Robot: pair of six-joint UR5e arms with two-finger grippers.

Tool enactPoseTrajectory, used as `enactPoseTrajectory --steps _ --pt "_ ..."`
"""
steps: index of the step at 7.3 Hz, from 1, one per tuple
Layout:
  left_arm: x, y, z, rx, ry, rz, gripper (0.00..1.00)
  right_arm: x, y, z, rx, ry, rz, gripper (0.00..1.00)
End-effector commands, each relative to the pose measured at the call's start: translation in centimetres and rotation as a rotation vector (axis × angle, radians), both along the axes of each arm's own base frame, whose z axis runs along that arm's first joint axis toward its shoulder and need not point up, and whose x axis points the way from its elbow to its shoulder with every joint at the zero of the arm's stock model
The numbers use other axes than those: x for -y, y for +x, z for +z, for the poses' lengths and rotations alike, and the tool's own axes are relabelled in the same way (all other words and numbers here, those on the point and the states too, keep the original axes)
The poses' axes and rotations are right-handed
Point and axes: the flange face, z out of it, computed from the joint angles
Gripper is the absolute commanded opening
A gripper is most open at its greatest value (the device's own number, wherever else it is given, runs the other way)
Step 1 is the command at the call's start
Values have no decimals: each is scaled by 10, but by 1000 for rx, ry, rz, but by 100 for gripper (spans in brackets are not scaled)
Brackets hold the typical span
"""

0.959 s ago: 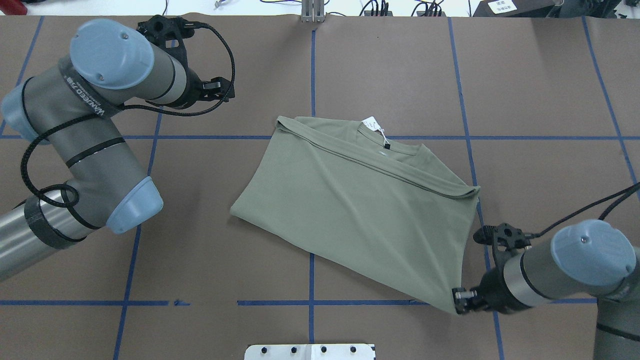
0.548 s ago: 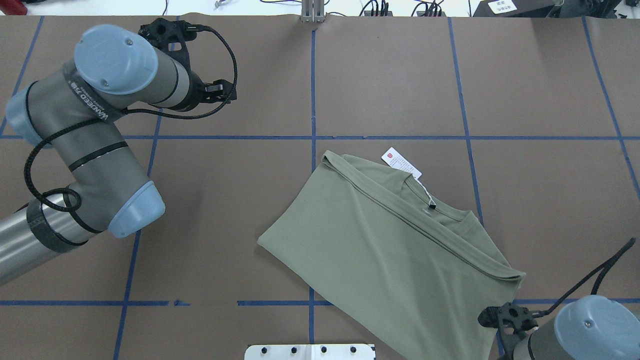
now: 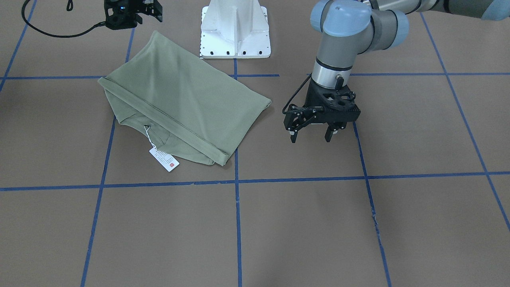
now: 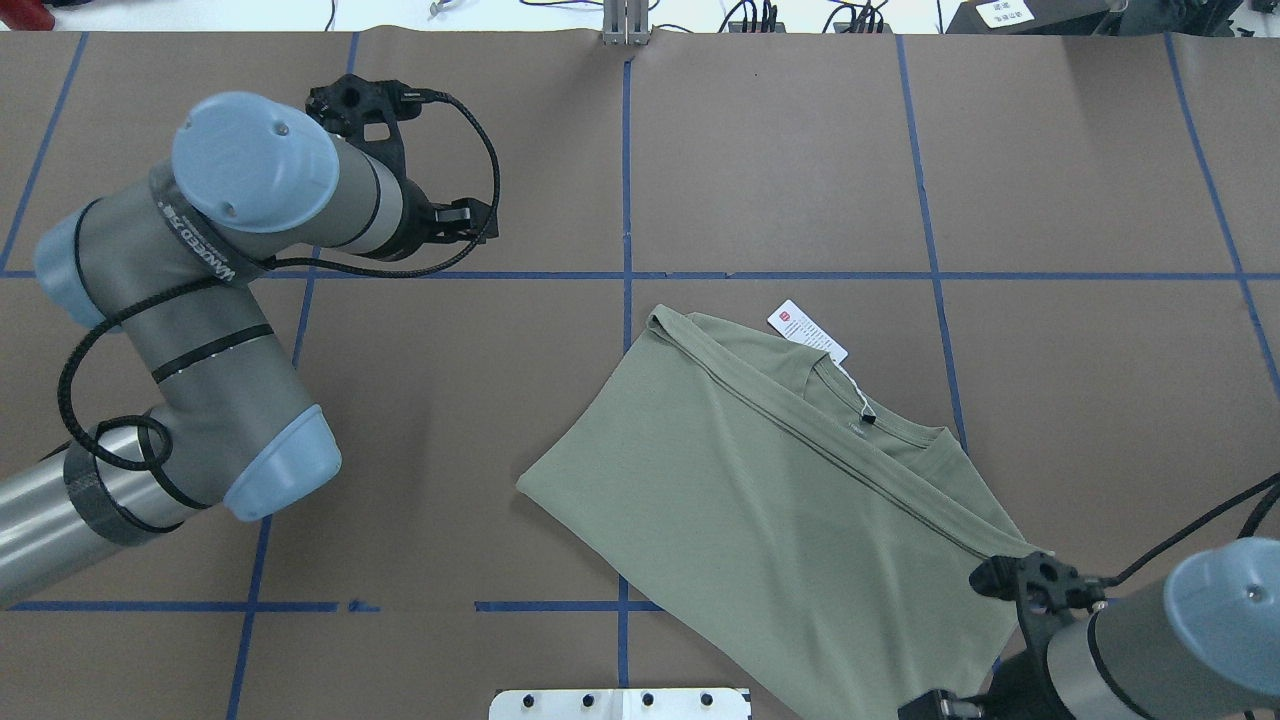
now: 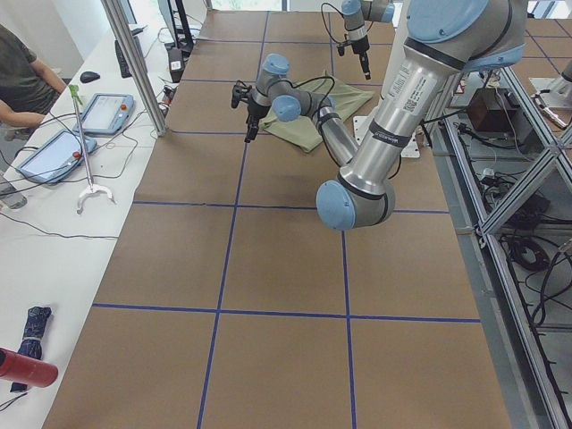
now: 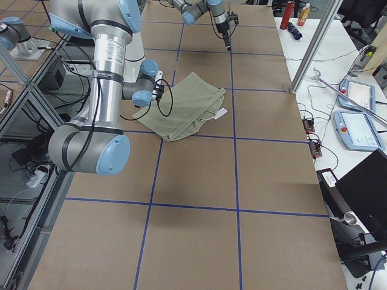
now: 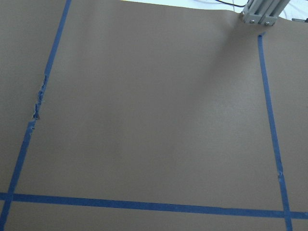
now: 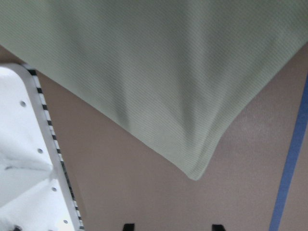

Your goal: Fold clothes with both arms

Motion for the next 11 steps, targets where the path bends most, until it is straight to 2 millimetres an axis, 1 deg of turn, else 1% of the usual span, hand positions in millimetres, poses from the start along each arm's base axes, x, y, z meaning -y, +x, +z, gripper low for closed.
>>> enactPoseTrajectory --steps 1,2,3,4,7,8,9,10,11 --pt "-90 73 1 -80 -173 59 99 93 51 -23 58 26 267 100" --pt "-122 96 -2 -109 -259 54 99 117 70 -22 52 42 360 100" --pt "-149 114 2 -119 -335 40 99 138 77 -33 79 56 413 100" --pt "-169 127 7 -119 -402 23 99 149 67 -44 102 67 423 100" --pt "-162 150 32 -78 -457 -45 99 158 58 -45 103 73 434 100" --pt "-162 150 32 -76 -458 -45 98 158 57 -46 104 74 434 100" --pt "-161 150 31 -78 -459 -48 93 159 57 -45 102 74 435 100" --pt "-161 150 30 -82 -459 -48 78 160 56 -44 101 73 435 100" --pt "-161 150 28 -85 -459 -46 60 161 55 -44 102 74 437 100"
